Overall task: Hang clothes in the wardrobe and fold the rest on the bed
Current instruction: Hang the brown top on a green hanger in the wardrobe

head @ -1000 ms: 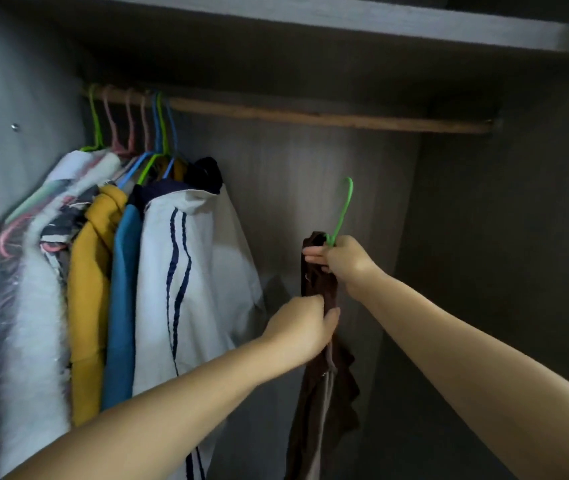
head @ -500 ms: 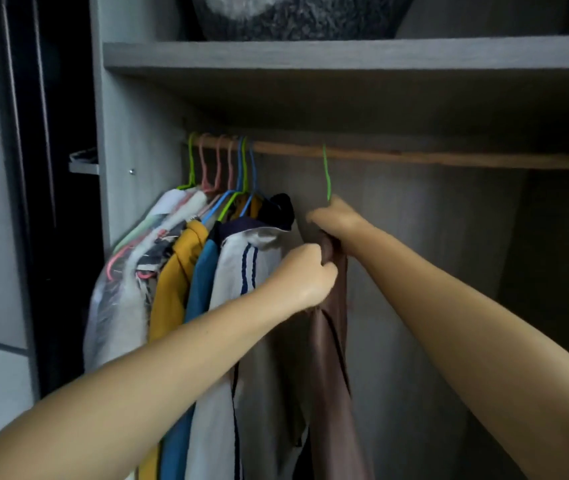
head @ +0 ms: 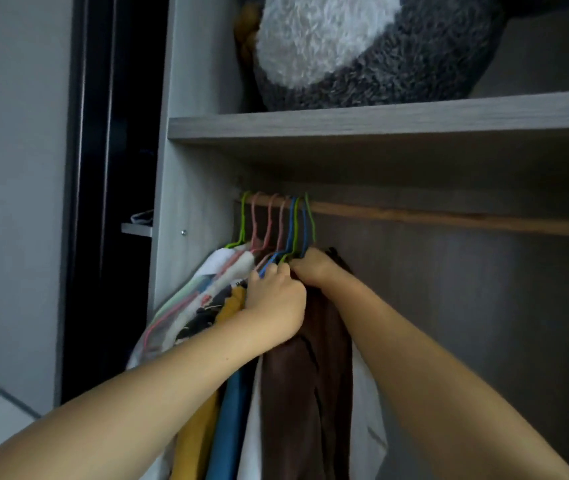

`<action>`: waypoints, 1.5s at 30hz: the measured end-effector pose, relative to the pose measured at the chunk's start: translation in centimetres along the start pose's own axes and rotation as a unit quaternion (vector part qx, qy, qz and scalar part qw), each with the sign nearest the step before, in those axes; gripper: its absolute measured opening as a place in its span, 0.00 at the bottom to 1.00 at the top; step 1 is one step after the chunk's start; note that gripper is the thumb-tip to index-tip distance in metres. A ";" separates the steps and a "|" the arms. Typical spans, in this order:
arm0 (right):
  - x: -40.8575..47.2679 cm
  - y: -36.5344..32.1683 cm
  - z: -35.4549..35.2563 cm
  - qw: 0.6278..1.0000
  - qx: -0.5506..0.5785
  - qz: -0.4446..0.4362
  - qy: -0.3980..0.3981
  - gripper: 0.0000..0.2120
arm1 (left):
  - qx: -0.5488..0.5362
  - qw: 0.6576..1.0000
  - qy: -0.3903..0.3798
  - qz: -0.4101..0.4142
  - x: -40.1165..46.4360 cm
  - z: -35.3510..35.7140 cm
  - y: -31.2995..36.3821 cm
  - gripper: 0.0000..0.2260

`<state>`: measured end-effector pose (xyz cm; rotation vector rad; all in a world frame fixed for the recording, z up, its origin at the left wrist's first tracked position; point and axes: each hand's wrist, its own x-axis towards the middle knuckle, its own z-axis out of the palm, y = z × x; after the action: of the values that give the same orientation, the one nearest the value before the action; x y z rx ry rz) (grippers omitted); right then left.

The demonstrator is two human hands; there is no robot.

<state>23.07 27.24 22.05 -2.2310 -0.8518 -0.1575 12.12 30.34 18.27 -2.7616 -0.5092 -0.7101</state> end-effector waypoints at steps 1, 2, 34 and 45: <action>0.1 0.4 1.1 0.999 -0.019 0.028 -0.002 0.26 | 0.027 1.000 0.007 0.006 -0.5 1.1 -0.2 0.18; 0.0 0.7 1.9 0.998 -0.027 0.055 -0.004 0.30 | 0.047 0.999 0.020 0.012 -1.0 2.0 -0.3 0.19; -56.2 25.2 0.7 0.862 -0.067 0.461 0.201 0.13 | -0.343 0.774 -0.062 0.528 -30.7 11.1 27.8 0.13; -89.0 20.7 -5.0 0.711 -0.069 0.666 0.215 0.13 | -0.337 0.602 -0.141 0.710 -53.6 0.6 43.8 0.11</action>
<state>-32.17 -33.93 -17.66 -2.2424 1.1232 -0.0240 -14.57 -23.82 -15.59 -2.5792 2.1171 0.0488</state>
